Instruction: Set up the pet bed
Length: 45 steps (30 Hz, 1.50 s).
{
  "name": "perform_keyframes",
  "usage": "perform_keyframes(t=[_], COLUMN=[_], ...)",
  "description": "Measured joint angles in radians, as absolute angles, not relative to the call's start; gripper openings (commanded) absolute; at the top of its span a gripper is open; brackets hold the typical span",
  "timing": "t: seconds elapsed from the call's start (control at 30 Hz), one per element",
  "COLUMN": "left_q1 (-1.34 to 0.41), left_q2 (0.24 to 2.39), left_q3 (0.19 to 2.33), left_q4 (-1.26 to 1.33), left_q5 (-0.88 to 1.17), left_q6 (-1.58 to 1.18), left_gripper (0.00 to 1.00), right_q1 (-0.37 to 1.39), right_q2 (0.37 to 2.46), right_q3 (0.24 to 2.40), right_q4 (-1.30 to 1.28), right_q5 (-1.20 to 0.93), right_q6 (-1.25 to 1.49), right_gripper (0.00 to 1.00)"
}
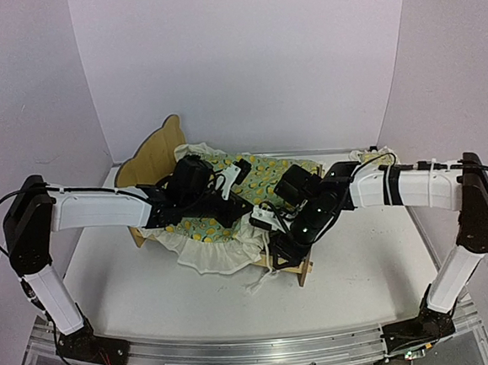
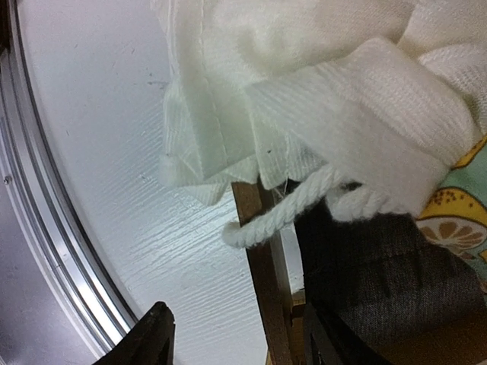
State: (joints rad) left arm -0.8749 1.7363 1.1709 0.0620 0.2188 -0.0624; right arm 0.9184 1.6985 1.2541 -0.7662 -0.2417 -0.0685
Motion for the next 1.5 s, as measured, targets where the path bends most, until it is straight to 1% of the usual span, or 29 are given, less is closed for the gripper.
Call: perform_keyframes(t=[0.1,0.23,0.27,0.3,0.33,0.37,0.43,0.47,0.5,0.57,0.67,0.7,0.73,0.8,0.87,0.93,0.97,1.07,1.17,1.27,1.43,1.47,1.5], left_q1=[-0.875,-0.875,-0.875,-0.875,-0.875,-0.875,-0.875,-0.875,-0.875,-0.875,-0.874,-0.878,-0.884,-0.919,-0.977,-1.036,-1.056,-1.096,-1.133,-1.154,-1.175,-1.177,-1.179], left_q2=[1.745,1.759,1.761,1.762,1.762,1.762,1.760,1.757,1.747,1.695,1.544,1.468,1.385,1.230,1.134,1.099,1.114,1.254,1.435,1.594,1.866,1.915,1.952], left_q3=[1.171,1.174,1.174,1.174,1.174,1.174,1.174,1.173,1.168,1.139,1.050,0.998,0.937,0.803,0.666,0.509,0.436,0.317,0.308,0.316,0.406,0.430,0.448], left_q4=[0.059,0.050,0.046,0.043,0.041,0.041,0.041,0.040,0.036,0.026,0.038,0.063,0.094,0.191,0.322,0.482,0.563,0.703,0.843,1.040,1.288,1.329,1.358], left_q5=[0.219,0.233,0.234,0.234,0.234,0.233,0.231,0.228,0.223,0.200,0.164,0.154,0.141,0.106,0.082,0.081,0.080,0.066,0.039,0.001,-0.084,-0.104,-0.117], left_q6=[-0.075,-0.081,-0.081,-0.082,-0.083,-0.088,-0.090,-0.092,-0.098,-0.112,-0.120,-0.126,-0.130,-0.133,-0.150,-0.177,-0.188,-0.208,-0.204,-0.198,-0.181,-0.175,-0.171], left_gripper=[0.00,0.00,0.02,0.06,0.12,0.20,0.40,0.49,0.56,0.65,0.72,0.76,0.77,0.75,0.66,0.60,0.57,0.47,0.39,0.36,0.25,0.25,0.28], right_q1=[0.918,0.919,0.918,0.918,0.918,0.917,0.915,0.914,0.915,0.928,0.944,0.940,0.937,0.933,0.931,0.928,0.927,0.923,0.923,0.921,0.921,0.921,0.921], right_q2=[1.699,1.710,1.717,1.725,1.731,1.734,1.735,1.735,1.733,1.730,1.729,1.726,1.722,1.708,1.697,1.690,1.688,1.685,1.681,1.676,1.674,1.673,1.673], right_q3=[1.228,1.206,1.203,1.200,1.195,1.181,1.155,1.148,1.143,1.137,1.137,1.137,1.136,1.135,1.134,1.134,1.134,1.140,1.154,1.175,1.199,1.202,1.203], right_q4=[-0.733,-0.675,-0.660,-0.646,-0.633,-0.605,-0.568,-0.555,-0.538,-0.508,-0.490,-0.491,-0.492,-0.493,-0.493,-0.492,-0.492,-0.495,-0.501,-0.511,-0.519,-0.520,-0.520], right_q5=[-0.251,-0.252,-0.249,-0.246,-0.244,-0.241,-0.229,-0.230,-0.230,-0.218,-0.184,-0.184,-0.185,-0.189,-0.198,-0.208,-0.215,-0.227,-0.237,-0.245,-0.259,-0.262,-0.263], right_q6=[-0.075,-0.081,-0.081,-0.083,-0.084,-0.081,-0.081,-0.086,-0.122,-0.185,-0.162,-0.160,-0.158,-0.155,-0.151,-0.145,-0.143,-0.138,-0.131,-0.121,-0.100,-0.097,-0.095], right_gripper=[0.46,0.34,0.32,0.29,0.24,0.20,0.09,0.03,0.00,0.00,0.00,0.00,0.00,0.00,0.00,0.00,0.00,0.00,0.00,0.00,0.00,0.00,0.00])
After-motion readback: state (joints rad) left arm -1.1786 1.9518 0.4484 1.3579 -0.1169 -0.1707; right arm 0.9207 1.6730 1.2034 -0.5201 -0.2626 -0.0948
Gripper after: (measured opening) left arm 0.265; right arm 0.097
